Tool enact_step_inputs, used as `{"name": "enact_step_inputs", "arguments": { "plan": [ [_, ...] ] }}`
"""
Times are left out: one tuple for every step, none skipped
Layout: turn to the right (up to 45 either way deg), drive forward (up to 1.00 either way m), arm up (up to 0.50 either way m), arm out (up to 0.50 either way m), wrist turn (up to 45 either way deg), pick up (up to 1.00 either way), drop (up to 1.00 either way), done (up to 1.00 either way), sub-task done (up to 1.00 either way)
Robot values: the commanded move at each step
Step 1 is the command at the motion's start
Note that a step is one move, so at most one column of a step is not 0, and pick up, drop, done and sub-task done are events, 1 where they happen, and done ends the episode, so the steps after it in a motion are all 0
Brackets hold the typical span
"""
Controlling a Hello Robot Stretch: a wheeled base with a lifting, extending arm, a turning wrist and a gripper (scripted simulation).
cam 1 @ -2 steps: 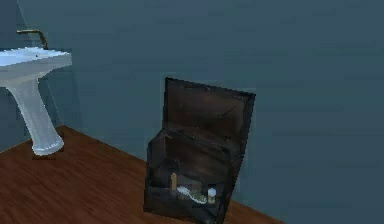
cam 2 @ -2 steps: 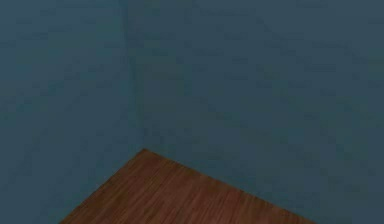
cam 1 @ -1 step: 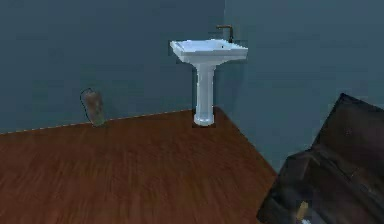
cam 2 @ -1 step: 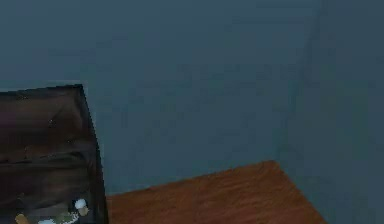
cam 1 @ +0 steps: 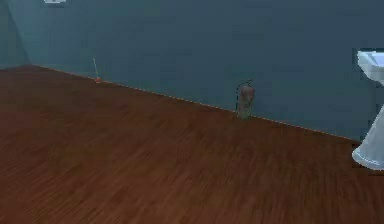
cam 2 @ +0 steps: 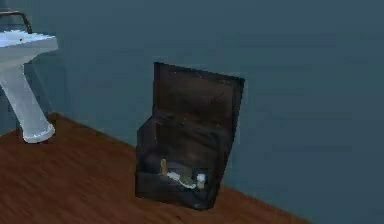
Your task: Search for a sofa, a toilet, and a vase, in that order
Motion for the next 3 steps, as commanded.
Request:
{"name": "enact_step_inputs", "arguments": {
  "plan": [
    [-45.0, 0.0, 0.0, 0.0, 0.0, 0.0, 0.0, 0.0, 0.0],
    [-6.0, 0.0, 0.0, 0.0, 0.0, 0.0, 0.0, 0.0, 0.0],
    [0.0, 1.0, 0.0, 0.0, 0.0, 0.0, 0.0, 0.0, 0.0]
  ]
}}
